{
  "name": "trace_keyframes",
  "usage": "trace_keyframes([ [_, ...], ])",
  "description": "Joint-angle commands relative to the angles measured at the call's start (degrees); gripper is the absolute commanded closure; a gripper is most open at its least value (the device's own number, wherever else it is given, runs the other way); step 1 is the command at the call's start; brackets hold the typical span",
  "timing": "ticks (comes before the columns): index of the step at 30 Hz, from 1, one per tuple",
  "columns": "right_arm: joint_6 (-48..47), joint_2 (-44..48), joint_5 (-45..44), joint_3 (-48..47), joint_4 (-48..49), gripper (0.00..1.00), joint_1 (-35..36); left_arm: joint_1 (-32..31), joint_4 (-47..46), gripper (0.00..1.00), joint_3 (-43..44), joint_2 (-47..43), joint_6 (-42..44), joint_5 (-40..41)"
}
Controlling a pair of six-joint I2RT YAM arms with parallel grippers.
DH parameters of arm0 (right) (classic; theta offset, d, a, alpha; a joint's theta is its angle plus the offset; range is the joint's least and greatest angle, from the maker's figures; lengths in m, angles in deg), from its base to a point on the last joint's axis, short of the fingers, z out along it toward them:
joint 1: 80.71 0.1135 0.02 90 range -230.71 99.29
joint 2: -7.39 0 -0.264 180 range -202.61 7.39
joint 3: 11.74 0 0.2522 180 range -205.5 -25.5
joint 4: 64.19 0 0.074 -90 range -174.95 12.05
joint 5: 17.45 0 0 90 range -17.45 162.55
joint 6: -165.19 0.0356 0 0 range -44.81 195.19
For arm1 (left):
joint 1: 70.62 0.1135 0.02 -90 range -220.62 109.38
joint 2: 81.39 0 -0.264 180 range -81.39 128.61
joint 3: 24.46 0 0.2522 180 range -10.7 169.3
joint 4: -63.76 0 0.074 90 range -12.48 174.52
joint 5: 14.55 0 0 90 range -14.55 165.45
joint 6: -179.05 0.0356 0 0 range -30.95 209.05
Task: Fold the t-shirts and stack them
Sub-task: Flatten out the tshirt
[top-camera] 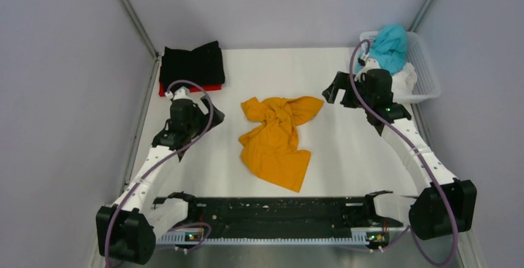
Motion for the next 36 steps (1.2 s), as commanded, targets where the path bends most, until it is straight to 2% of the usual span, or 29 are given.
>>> trace_keyframes([
  [1, -1.2, -1.0, -1.4, 1.3, 0.3, 0.01, 0.8, -4.8, -0.6, 0.01, 1.9, 3.9, 2.8, -8.5],
  [6, 0.8, -7.9, -4.3, -2.7, -0.9, 0.01, 1.0, -18.9, -0.3, 0.01, 5.8, 9.5, 7.8, -10.3],
  [11, 4.4, -15.7, -4.6, -6.2, -1.1, 0.02, 1.3, -33.0, -0.4, 0.01, 15.2, 18.9, 14.0, -12.9],
  [17, 5.2, -22.7, -6.6, -11.8, -5.6, 0.03, 1.5, -43.8, 1.9, 0.01, 24.9, 33.5, 14.9, -15.5],
  [22, 5.2, -22.7, -14.0, -12.7, -8.5, 0.01, 1.4, -52.5, 6.1, 0.01, 29.5, 41.7, 14.3, -9.1],
  [31, 6.2, -17.5, -15.1, -7.9, -9.0, 0.01, 1.3, -61.6, 4.0, 0.05, 27.1, 50.7, 3.4, 3.3],
  [34, 6.2, -14.9, -13.2, -6.6, -9.1, 0.01, 1.3, -61.7, 8.1, 0.13, 29.5, 54.7, 1.0, 7.1],
  [36, 6.2, -13.4, -12.9, -5.9, -9.2, 0.01, 1.3, -61.8, 11.5, 0.25, 30.8, 56.3, -0.2, 9.4],
])
